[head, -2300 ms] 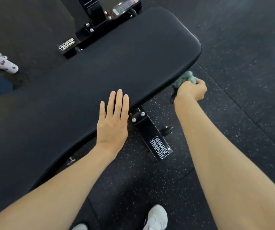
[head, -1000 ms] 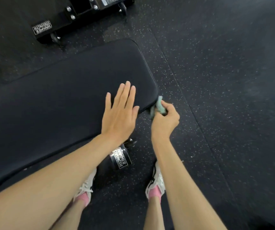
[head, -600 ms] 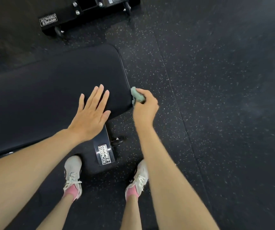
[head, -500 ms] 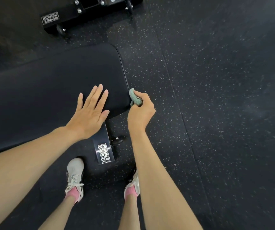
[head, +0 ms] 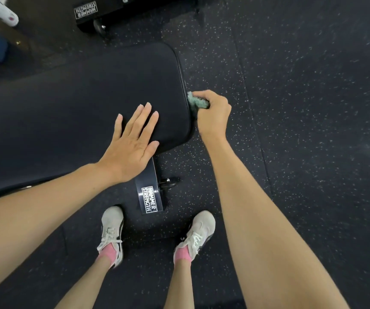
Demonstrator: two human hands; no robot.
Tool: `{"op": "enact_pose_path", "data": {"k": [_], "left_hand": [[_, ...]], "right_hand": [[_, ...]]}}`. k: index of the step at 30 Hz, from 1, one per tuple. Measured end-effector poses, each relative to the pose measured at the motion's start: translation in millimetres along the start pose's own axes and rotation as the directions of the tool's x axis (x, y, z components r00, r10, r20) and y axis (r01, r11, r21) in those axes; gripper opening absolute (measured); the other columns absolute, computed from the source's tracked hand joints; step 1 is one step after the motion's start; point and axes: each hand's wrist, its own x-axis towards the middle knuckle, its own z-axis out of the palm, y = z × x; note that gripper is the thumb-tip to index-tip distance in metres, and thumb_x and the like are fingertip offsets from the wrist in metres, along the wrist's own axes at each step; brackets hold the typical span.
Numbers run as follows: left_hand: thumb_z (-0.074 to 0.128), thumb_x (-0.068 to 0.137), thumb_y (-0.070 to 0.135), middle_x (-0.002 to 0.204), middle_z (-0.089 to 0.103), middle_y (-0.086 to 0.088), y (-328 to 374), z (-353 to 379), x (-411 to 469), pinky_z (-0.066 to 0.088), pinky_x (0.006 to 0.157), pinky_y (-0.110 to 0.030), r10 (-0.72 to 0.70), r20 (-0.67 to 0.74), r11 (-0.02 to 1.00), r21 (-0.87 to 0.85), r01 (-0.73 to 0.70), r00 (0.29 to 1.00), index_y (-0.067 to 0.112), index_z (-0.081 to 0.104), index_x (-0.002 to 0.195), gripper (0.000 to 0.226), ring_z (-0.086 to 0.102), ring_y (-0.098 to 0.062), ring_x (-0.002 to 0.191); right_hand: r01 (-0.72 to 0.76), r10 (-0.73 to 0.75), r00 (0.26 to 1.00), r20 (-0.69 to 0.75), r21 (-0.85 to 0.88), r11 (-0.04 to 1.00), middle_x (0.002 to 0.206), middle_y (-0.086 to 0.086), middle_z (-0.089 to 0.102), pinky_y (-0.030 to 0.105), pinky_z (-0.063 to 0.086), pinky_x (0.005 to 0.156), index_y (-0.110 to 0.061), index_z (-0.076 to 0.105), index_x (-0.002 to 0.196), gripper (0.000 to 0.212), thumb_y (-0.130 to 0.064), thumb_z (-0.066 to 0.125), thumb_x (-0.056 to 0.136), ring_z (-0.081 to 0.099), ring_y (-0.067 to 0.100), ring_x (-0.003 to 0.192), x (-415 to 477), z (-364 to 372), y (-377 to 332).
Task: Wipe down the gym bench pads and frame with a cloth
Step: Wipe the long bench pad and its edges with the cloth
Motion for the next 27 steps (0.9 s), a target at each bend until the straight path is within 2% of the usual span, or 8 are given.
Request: {"op": "enact_pose_path", "data": {"k": [3, 6, 8, 10, 12, 17, 21, 27], "left_hand": [[0.007, 0.095, 0.047, 0.158, -0.017, 0.004, 1, 0, 0, -0.023, 0.112, -0.034, -0.003, 0.008, 1.000, 0.008, 0.003, 1.000, 0.017, -0.014, 0.147, 0.064, -0.026, -0.005, 0.141], [0.007, 0.095, 0.047, 0.159, -0.015, 0.001, 2, -1, 0, -0.018, 0.113, -0.038, 0.006, 0.009, 1.000, 0.020, -0.006, 1.000, 0.015, -0.013, 0.148, 0.065, -0.025, -0.005, 0.141], [0.008, 0.095, 0.047, 0.159, -0.016, 0.003, 1, -2, 0, -0.018, 0.114, -0.038, 0.006, 0.018, 1.000, 0.014, -0.006, 1.000, 0.015, -0.012, 0.148, 0.064, -0.024, -0.006, 0.142], [0.008, 0.096, 0.047, 0.158, -0.016, 0.003, -1, -1, -1, -0.016, 0.114, -0.040, 0.005, 0.013, 1.000, 0.017, -0.006, 1.000, 0.015, -0.010, 0.149, 0.065, -0.023, -0.006, 0.142], [0.008, 0.096, 0.047, 0.158, -0.017, 0.004, 0, 0, -1, -0.017, 0.114, -0.039, 0.010, 0.010, 1.000, 0.019, -0.011, 1.000, 0.016, -0.012, 0.148, 0.064, -0.023, -0.006, 0.143], [0.006, 0.095, 0.048, 0.155, -0.021, 0.009, 1, -2, -1, -0.025, 0.110, -0.031, -0.004, 0.012, 1.000, -0.003, 0.004, 1.000, 0.019, -0.014, 0.147, 0.063, -0.025, -0.005, 0.142], [0.007, 0.095, 0.047, 0.157, -0.019, 0.007, 1, -2, 1, -0.025, 0.111, -0.031, -0.004, 0.006, 1.000, 0.009, 0.004, 1.000, 0.018, -0.012, 0.148, 0.063, -0.024, -0.006, 0.142], [0.009, 0.096, 0.046, 0.158, -0.016, 0.004, 3, -3, 1, -0.021, 0.113, -0.034, -0.012, 0.016, 1.000, 0.014, 0.012, 1.000, 0.016, -0.012, 0.147, 0.063, -0.023, -0.007, 0.143]], "right_hand": [[-0.047, 0.047, 0.999, 0.024, 0.018, 0.999, 0.076, 0.004, 0.064, 0.011, 0.038, 0.047, -0.009, 0.074, 0.093, 0.057, 0.024, 0.036, 0.067, 0.050, 0.008, 0.060, -26, -15, 18], [-0.108, 0.094, 0.961, 0.260, 0.041, 0.993, 0.076, 0.007, 0.068, 0.033, 0.058, 0.060, -0.010, 0.072, 0.082, 0.037, 0.019, 0.049, 0.077, 0.066, 0.022, 0.068, -64, -20, 39], [-0.168, 0.164, 0.938, 0.306, -0.014, 0.986, 0.082, 0.007, 0.069, 0.025, 0.058, 0.066, -0.005, 0.073, 0.088, 0.033, 0.017, 0.050, 0.079, 0.068, 0.022, 0.076, -82, -19, 49], [-0.232, 0.232, 0.972, 0.045, 0.003, 0.973, 0.081, 0.001, 0.066, 0.014, 0.052, 0.060, -0.006, 0.073, 0.099, 0.046, 0.021, 0.044, 0.077, 0.063, 0.015, 0.071, -65, -21, 54], [-0.176, 0.178, 0.983, -0.046, 0.042, 0.983, 0.085, -0.001, 0.068, 0.020, 0.056, 0.068, -0.010, 0.073, 0.103, 0.047, 0.019, 0.044, 0.078, 0.064, 0.015, 0.077, -37, -26, 45], [0.043, -0.038, 0.997, 0.073, -0.063, 0.997, 0.091, -0.003, 0.064, 0.003, 0.040, 0.064, -0.007, 0.070, 0.110, 0.046, 0.017, 0.045, 0.081, 0.056, 0.006, 0.079, -21, -14, 3], [0.001, 0.004, 0.995, 0.099, -0.047, 0.999, 0.092, 0.001, 0.063, 0.004, 0.039, 0.060, -0.004, 0.069, 0.112, 0.046, 0.020, 0.045, 0.080, 0.053, 0.004, 0.073, -30, -20, 10], [-0.048, 0.048, 0.985, 0.167, -0.004, 0.999, 0.090, 0.002, 0.062, 0.003, 0.038, 0.052, -0.005, 0.067, 0.106, 0.023, 0.006, 0.055, 0.090, 0.057, -0.004, 0.063, -33, -26, 13]]}}
